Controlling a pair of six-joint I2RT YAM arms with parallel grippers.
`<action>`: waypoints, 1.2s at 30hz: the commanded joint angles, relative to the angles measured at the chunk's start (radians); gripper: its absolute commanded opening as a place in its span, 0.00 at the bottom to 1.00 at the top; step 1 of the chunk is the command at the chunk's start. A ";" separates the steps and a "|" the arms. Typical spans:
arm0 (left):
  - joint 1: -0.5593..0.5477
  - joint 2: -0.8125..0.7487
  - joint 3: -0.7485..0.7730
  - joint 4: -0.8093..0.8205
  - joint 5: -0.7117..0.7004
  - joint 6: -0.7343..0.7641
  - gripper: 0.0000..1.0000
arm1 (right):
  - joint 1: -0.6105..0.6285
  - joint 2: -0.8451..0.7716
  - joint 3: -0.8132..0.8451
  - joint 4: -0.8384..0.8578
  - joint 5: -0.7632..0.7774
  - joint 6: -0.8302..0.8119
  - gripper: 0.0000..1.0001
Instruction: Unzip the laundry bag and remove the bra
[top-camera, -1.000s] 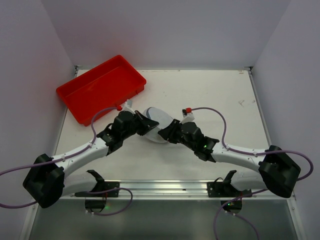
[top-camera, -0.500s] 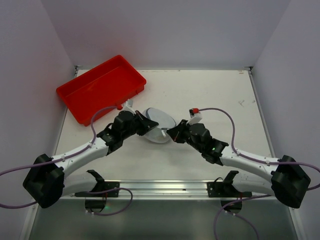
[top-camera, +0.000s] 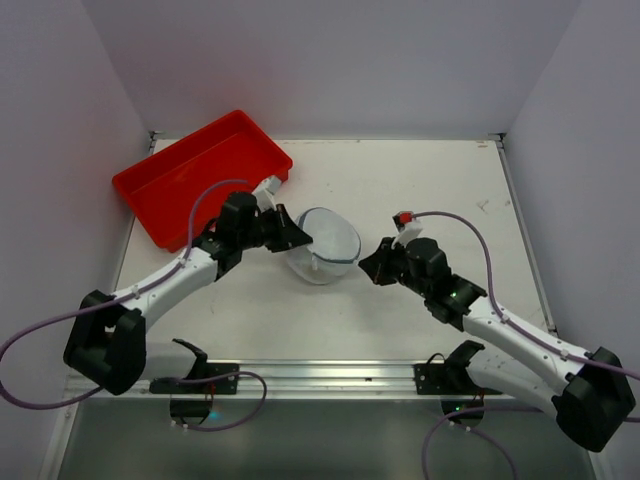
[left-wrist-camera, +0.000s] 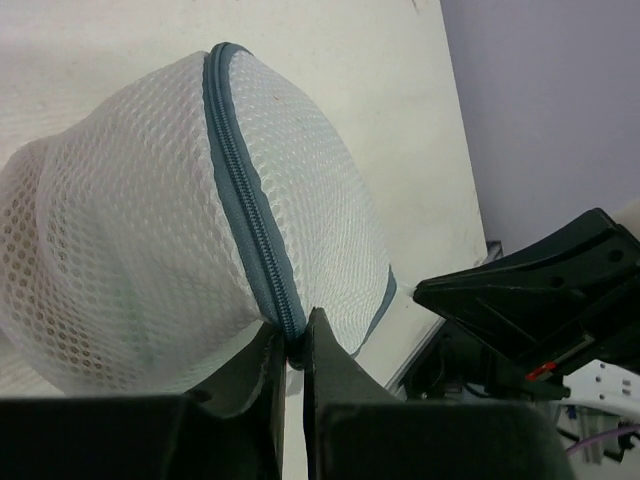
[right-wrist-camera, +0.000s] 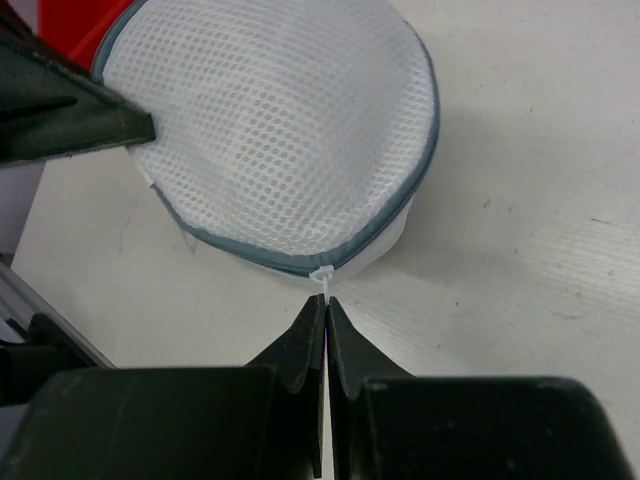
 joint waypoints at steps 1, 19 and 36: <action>0.034 0.075 0.126 -0.085 0.148 0.272 0.09 | 0.020 0.030 0.099 -0.097 -0.107 -0.133 0.00; 0.025 -0.242 -0.048 -0.254 -0.194 -0.150 1.00 | 0.157 0.338 0.241 0.172 -0.082 0.052 0.00; -0.122 -0.078 -0.139 0.129 -0.282 -0.381 0.70 | 0.165 0.321 0.216 0.192 -0.053 0.066 0.00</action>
